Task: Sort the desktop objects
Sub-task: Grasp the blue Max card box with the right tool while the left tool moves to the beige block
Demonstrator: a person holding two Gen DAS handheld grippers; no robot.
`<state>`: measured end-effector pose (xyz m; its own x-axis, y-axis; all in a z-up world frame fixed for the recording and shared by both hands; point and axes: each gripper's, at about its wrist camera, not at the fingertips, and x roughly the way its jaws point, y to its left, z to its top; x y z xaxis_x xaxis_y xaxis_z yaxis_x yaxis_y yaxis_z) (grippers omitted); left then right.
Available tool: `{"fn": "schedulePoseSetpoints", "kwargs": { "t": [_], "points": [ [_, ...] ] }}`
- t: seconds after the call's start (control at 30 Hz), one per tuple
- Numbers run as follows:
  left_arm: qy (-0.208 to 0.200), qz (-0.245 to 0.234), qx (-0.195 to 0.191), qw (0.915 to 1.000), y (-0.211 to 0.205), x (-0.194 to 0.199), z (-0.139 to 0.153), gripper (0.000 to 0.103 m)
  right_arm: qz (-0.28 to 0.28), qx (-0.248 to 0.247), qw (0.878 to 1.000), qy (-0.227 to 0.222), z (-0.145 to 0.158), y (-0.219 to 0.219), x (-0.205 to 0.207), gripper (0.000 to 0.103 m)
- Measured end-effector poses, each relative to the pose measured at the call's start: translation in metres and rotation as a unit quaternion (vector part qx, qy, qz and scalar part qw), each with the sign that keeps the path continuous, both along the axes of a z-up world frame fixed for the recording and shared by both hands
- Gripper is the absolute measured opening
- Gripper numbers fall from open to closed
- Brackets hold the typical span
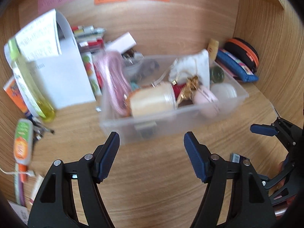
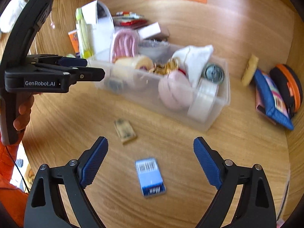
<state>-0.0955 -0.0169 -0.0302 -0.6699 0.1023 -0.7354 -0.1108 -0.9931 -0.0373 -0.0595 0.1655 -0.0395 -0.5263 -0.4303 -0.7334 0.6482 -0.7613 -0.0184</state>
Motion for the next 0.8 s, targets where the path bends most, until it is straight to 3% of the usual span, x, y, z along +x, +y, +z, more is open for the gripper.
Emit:
{"fn": "schedulePoseSetpoints", "kwargs": {
  "t": [0.17,0.3,0.47,0.6,0.8],
  "points": [
    [-0.025,-0.014,0.000,0.9996,0.012,0.003,-0.016,0.070,-0.009,0.002,1.000,0.004,-0.010,0.008,0.007,0.087],
    [-0.040,-0.029,0.001,0.9988,0.022,0.005,-0.022,0.070,-0.004,0.002,1.000,-0.020,-0.017,0.010,0.005,0.062],
    [-0.053,-0.051,0.004,0.9973,0.035,0.010,-0.027,0.070,0.012,0.009,1.000,-0.023,-0.020,0.007,0.007,0.061],
    [-0.064,-0.066,-0.003,0.9957,0.047,0.013,-0.033,0.070,0.019,0.022,0.999,-0.031,-0.026,0.004,0.007,0.042],
    [-0.085,-0.083,0.005,0.9930,0.056,0.011,-0.040,0.070,0.020,0.018,0.999,-0.033,-0.027,0.009,0.007,0.025]
  ]
}}
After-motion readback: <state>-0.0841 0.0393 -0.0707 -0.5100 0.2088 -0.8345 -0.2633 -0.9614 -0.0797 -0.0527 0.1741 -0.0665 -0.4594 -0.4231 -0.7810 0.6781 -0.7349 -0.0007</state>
